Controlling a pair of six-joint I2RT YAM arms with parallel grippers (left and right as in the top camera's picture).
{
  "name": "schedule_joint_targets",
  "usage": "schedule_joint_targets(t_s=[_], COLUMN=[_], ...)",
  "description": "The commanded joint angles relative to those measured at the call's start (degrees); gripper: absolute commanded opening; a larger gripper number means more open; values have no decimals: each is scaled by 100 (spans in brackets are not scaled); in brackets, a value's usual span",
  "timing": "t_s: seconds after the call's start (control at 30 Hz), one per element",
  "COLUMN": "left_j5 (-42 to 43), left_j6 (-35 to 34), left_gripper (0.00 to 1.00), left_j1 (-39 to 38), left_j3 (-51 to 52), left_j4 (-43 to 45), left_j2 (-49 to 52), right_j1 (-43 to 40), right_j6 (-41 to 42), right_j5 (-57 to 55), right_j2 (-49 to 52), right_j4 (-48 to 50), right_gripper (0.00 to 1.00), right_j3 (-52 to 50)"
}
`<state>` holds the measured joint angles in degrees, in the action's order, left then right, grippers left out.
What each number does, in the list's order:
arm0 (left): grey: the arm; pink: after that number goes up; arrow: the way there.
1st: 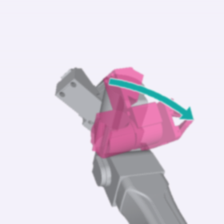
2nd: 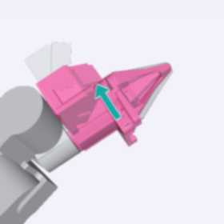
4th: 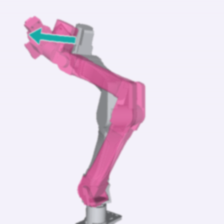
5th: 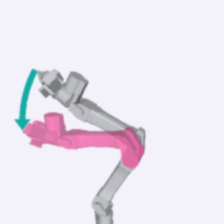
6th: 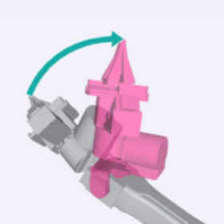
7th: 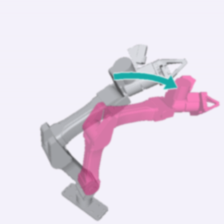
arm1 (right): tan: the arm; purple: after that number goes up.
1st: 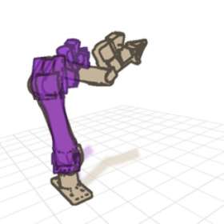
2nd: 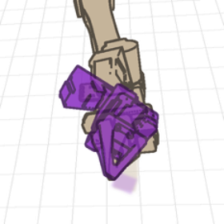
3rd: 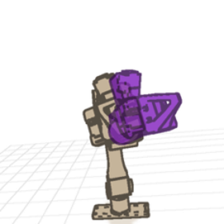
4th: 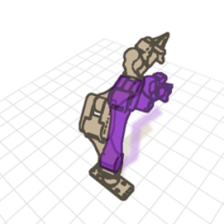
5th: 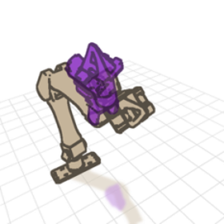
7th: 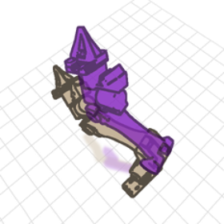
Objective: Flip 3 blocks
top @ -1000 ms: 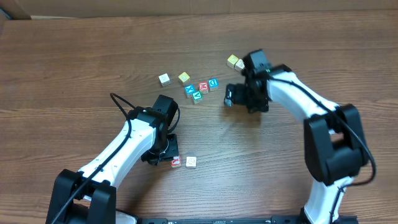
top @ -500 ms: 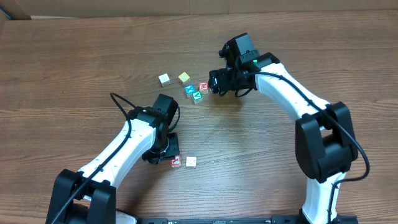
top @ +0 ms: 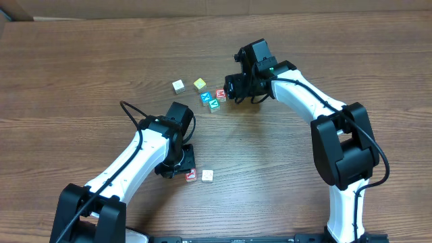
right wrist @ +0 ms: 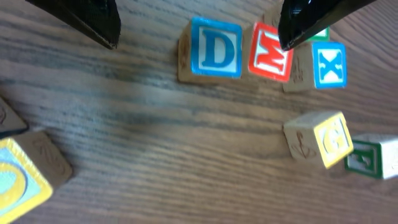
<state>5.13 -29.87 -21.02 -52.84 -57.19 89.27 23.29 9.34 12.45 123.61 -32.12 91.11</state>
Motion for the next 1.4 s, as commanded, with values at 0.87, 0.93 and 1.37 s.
schedule_joint_targets(t_s=[0.87, 0.93, 1.37], left_j5=[170, 205, 205], left_j6=[9, 9, 4], left_gripper=[28, 28, 29], left_j1=[-33, -33, -33], left_j3=[-120, -120, -120], left_j4=[-107, -105, -90], left_j2=[-26, -26, -26], right_j1=[310, 291, 170], right_j6=[977, 1115, 1672], right_j5=[-197, -374, -485], right_j2=[466, 457, 59], right_j4=[-2, -81, -203], right_gripper=[43, 41, 100], right_j3=[46, 52, 247])
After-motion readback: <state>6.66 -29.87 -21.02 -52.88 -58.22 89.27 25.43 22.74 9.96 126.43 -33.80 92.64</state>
